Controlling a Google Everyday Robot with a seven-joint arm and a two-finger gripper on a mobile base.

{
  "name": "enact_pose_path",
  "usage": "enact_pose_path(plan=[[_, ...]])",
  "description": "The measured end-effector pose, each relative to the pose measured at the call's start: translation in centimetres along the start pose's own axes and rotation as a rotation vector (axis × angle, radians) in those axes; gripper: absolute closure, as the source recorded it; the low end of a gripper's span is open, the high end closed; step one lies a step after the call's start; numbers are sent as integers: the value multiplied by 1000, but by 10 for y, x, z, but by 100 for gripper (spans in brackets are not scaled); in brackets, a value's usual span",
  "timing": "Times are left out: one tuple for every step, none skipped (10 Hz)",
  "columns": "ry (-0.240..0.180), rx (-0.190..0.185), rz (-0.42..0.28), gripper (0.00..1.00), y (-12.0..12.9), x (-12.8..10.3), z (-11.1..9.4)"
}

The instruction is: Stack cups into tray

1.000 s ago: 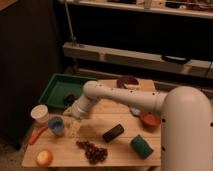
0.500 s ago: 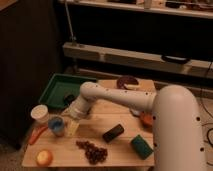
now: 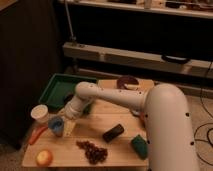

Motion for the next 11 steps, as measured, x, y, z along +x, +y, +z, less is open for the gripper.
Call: enact_pose_path(plan=[[-4,-1,-11,20,-2,0,2],[-10,-4,-23,20,-4,0,4],[-16,-11,-35,23,-5,1,8],[-21,-14,-44,30,-6,1,11],[-24,-21,-53,41,-5,2,12],[-25,-26,-58,51,-5,3,15],[-26,-30,-65,62,-6,2,17],[-26,-31,-71,70,-6,1,18],[-25,-31,-79,82,-5,0,15],[-27,-28,-83,90,-3,-2,10],[-32,-17,-84,97,-2,-4,0]])
